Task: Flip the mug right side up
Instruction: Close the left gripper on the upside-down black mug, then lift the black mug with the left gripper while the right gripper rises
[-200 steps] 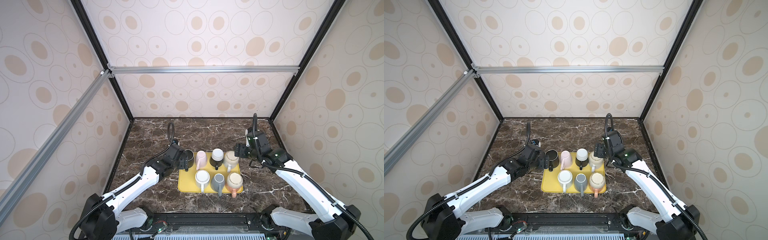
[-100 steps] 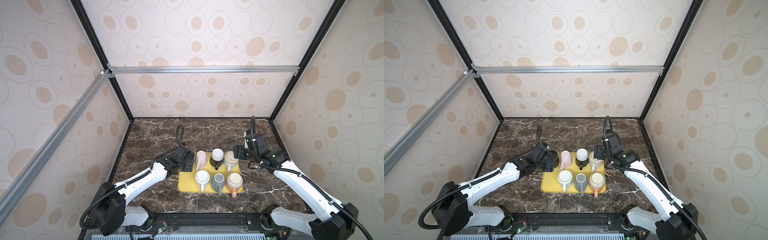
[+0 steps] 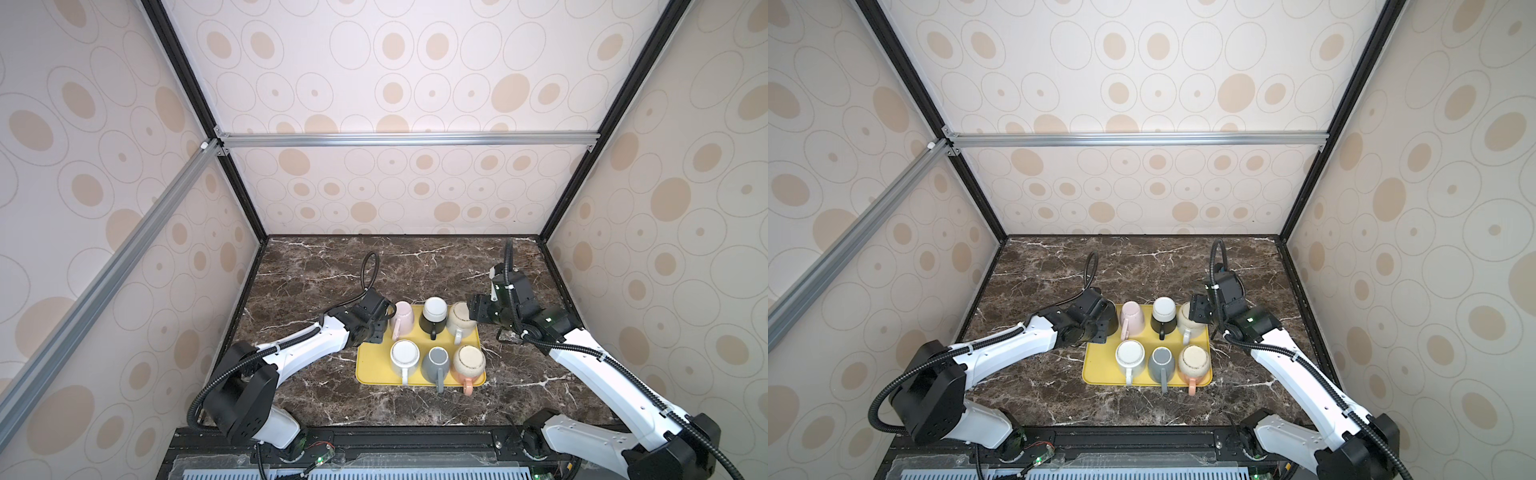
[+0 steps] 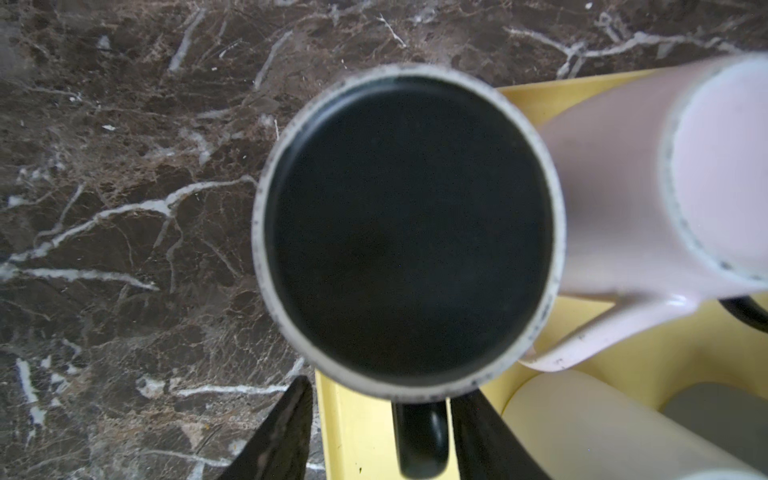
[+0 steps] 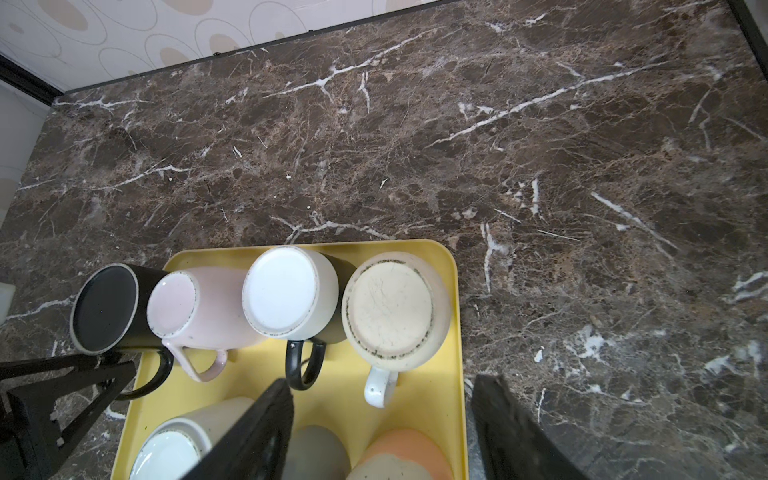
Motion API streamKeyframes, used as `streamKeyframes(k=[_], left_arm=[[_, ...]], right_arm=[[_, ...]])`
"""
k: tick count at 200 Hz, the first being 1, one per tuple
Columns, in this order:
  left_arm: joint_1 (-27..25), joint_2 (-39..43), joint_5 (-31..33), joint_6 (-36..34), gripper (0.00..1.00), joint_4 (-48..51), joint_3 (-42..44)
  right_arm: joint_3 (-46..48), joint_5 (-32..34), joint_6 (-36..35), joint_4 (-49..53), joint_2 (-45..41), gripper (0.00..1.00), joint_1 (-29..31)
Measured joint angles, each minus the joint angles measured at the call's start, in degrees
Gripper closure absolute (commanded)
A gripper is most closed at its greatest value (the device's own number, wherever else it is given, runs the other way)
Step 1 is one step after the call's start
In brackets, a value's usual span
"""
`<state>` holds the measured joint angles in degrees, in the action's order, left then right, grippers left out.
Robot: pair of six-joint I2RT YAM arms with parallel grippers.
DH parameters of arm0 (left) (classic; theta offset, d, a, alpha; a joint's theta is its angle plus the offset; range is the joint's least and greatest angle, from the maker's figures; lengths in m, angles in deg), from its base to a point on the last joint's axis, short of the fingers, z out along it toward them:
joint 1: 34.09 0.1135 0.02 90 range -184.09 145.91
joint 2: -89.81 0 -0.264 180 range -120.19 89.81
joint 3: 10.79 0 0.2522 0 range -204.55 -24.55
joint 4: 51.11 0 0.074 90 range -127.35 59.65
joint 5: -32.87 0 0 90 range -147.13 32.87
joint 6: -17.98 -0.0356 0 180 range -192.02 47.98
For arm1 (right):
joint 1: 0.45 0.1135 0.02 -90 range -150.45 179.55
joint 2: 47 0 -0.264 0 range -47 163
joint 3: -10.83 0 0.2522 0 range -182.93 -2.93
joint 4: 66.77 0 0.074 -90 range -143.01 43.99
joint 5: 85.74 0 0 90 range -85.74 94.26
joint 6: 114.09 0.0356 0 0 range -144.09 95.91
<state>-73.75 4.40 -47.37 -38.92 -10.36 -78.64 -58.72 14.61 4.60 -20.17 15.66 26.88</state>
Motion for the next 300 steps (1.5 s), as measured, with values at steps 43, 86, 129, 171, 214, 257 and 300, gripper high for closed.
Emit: streamKeyframes(k=[43,86,129,171,214,257,300], left_arm=[[0.00,-2.12,0.74,-0.66,0.52,-0.11,-0.98],[-0.02,-2.73,0.85,-1.01,0.56,-0.17,-1.01],[-0.04,-4.07,0.90,-1.60,0.59,-0.17,-1.90],[-0.11,-5.29,1.22,-2.56,0.66,-0.09,-2.49],[-0.11,-5.70,1.97,-3.13,0.74,0.28,-2.73],[-0.11,-6.32,3.13,-3.52,0.89,1.03,-3.41],[-0.50,-7.02,5.90,-4.07,1.00,2.49,-4.59]], right_arm=[[0.72,0.42,0.02,-0.66,-0.44,0.29,0.00],[1.66,0.39,0.22,-2.01,-0.98,0.30,0.00],[2.47,0.37,0.44,-2.36,-0.98,0.30,0.00],[3.10,0.44,0.44,-2.47,-1.55,0.30,0.00],[3.21,0.44,0.42,-2.54,-2.12,0.30,0.00],[3.21,0.42,0.42,-2.78,-2.12,0.30,0.00],[3.72,-0.37,0.42,-4.11,-1.86,0.30,0.00]])
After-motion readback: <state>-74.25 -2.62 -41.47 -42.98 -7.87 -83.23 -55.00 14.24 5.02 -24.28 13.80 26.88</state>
